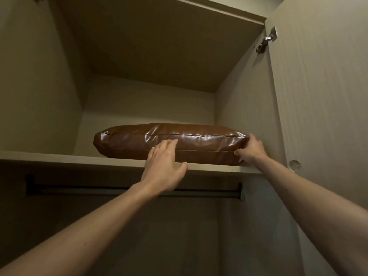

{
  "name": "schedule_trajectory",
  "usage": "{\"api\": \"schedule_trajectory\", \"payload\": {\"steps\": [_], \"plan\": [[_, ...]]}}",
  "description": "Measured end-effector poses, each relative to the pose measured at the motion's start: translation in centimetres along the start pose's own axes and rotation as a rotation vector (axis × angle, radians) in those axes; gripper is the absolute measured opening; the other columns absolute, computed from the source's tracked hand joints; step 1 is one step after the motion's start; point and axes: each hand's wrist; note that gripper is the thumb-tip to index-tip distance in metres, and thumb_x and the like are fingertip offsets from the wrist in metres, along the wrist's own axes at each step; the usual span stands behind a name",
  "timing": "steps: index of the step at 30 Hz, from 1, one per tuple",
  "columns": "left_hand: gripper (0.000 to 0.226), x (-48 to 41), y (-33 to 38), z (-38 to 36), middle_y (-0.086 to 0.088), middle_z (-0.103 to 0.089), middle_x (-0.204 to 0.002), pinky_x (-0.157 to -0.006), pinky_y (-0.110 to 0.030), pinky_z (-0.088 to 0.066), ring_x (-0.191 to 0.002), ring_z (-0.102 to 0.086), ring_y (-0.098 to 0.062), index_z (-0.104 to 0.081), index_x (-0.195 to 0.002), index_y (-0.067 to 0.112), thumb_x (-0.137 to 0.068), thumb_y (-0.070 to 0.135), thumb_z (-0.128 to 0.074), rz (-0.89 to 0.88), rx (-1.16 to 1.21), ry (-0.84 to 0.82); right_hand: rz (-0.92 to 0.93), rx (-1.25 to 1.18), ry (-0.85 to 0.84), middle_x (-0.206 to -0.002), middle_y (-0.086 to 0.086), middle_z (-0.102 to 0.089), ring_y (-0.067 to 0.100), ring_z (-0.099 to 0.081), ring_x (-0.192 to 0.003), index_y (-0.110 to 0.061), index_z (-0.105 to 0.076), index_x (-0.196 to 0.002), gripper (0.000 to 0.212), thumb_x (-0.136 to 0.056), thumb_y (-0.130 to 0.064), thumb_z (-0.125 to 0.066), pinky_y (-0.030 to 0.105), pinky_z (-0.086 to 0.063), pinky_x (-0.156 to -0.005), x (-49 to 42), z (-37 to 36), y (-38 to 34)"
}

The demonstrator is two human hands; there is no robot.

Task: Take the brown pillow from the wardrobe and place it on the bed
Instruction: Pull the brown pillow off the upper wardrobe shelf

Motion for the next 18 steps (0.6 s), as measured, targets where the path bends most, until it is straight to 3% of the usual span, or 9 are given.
{"api": "schedule_trajectory", "payload": {"steps": [3, 7, 11, 14, 18], "plan": [[0.077, 0.1, -0.4, -0.4, -0.001, -0.034, -0.164, -0.127, -0.046, -0.021, -0.153, -0.026, -0.020, -0.027, -0.160, 0.023, -0.095, 0.042, -0.063, -0.025, -0.019, -0.009, -0.055, -0.089, -0.058, -0.152, 0.019, -0.052, 0.038, -0.055, -0.136, -0.009, -0.029, -0.159, 0.092, -0.085, -0.009, -0.083, 0.052, -0.046, -0.113, -1.1, 0.0, 0.0], [0.077, 0.2, -0.5, -0.3, 0.000, -0.034, -0.164, -0.128, -0.043, -0.014, -0.154, -0.024, -0.020, -0.026, -0.160, 0.023, -0.095, 0.044, -0.061, -0.080, -0.037, 0.006, -0.030, -0.175, 0.029, -0.136, 0.016, -0.063, 0.034, -0.065, -0.119, -0.008, -0.050, -0.142, 0.063, -0.087, -0.007, -0.081, 0.042, -0.058, -0.093, -0.7, -0.4, -0.5], [0.076, -0.2, 0.0, -0.4, 0.000, -0.035, -0.163, -0.126, -0.041, -0.011, -0.153, -0.026, -0.019, -0.028, -0.160, 0.021, -0.095, 0.043, -0.061, -0.097, -0.032, 0.023, 0.087, -0.212, 0.159, -0.128, 0.013, -0.071, 0.032, -0.069, -0.115, -0.011, -0.057, -0.141, 0.053, -0.092, -0.004, -0.075, 0.049, -0.061, -0.094, 1.5, -1.2, -1.5], [0.076, -0.6, 1.1, -0.7, -0.001, -0.037, -0.162, -0.126, -0.040, -0.012, -0.152, -0.028, -0.020, -0.029, -0.160, 0.022, -0.094, 0.044, -0.061, -0.113, -0.024, 0.032, 0.162, -0.274, 0.247, -0.110, 0.006, -0.075, 0.025, -0.072, -0.107, -0.013, -0.065, -0.133, 0.046, -0.090, -0.004, -0.077, 0.046, -0.063, -0.091, 3.2, -0.8, -3.1], [0.083, -1.4, 2.2, -0.7, -0.002, -0.038, -0.161, -0.125, -0.041, -0.016, -0.150, -0.030, -0.020, -0.027, -0.160, 0.021, -0.090, 0.043, -0.066, -0.127, -0.010, 0.065, 0.298, -0.347, 0.225, -0.094, -0.005, -0.075, 0.016, -0.074, -0.094, -0.021, -0.072, -0.122, 0.037, -0.088, -0.009, -0.080, 0.040, -0.064, -0.085, 5.9, 0.0, -6.7]]}}
Point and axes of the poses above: each hand's wrist, its own x-axis away from the middle knuckle, its own z-axis out of the back of the hand, y = z × x
